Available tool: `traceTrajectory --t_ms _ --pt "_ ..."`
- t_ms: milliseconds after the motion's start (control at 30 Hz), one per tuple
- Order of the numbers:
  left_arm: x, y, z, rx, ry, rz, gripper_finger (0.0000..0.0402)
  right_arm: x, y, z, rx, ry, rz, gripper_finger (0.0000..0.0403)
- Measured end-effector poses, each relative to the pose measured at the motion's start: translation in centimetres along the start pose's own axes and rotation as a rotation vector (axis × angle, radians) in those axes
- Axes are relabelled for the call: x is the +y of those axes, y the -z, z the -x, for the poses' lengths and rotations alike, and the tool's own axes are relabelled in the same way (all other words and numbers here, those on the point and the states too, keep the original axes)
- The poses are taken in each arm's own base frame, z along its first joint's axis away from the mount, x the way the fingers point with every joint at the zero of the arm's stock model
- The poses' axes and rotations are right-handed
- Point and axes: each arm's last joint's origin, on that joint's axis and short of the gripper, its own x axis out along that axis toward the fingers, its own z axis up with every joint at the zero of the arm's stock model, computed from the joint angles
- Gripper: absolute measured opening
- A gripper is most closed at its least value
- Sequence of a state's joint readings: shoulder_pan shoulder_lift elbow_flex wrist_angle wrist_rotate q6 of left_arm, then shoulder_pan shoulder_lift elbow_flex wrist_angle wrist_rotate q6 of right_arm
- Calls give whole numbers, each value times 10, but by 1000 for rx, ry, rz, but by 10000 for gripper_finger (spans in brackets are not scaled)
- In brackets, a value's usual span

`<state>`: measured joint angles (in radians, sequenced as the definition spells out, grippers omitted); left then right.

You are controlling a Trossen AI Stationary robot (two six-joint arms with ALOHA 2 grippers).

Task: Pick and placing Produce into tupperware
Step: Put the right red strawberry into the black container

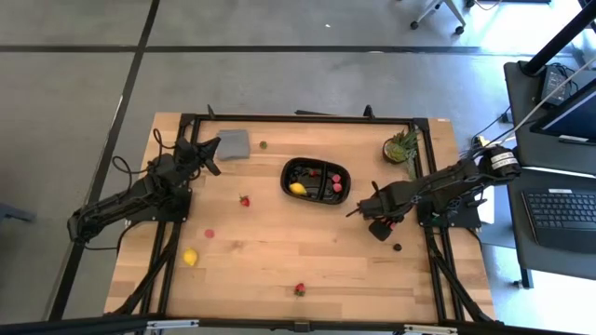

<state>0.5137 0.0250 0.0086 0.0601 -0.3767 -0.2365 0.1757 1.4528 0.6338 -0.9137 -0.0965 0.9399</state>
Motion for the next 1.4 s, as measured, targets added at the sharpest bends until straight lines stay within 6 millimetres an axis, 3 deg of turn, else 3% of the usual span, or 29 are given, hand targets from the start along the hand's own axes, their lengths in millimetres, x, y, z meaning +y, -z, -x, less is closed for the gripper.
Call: traceTrajectory --t_ms 367,467,600,733,933,1067,1200,1400 --pt "0 0 0 0 0 -3 0 3 -2 3 -16 -11 20 181" --pt "0 0 0 0 0 -3 0 10 -7 12 -52 -28 49 175" --pt "0 0 0 0 0 -3 0 28 -17 40 -141 -123 95 175" --pt "0 0 0 0 0 -3 0 47 -36 84 -359 -224 107 175" --pt "0 0 0 0 0 -4 0 56 -77 148 -748 -419 95 185" --pt "0 0 0 0 0 -3 0 55 -106 176 -979 -513 121 177" --pt "0 0 0 0 0 -4 0 52 -133 173 -1004 -468 133 178" --pt "0 0 0 0 0 -4 0 59 -165 131 -867 -409 135 182"
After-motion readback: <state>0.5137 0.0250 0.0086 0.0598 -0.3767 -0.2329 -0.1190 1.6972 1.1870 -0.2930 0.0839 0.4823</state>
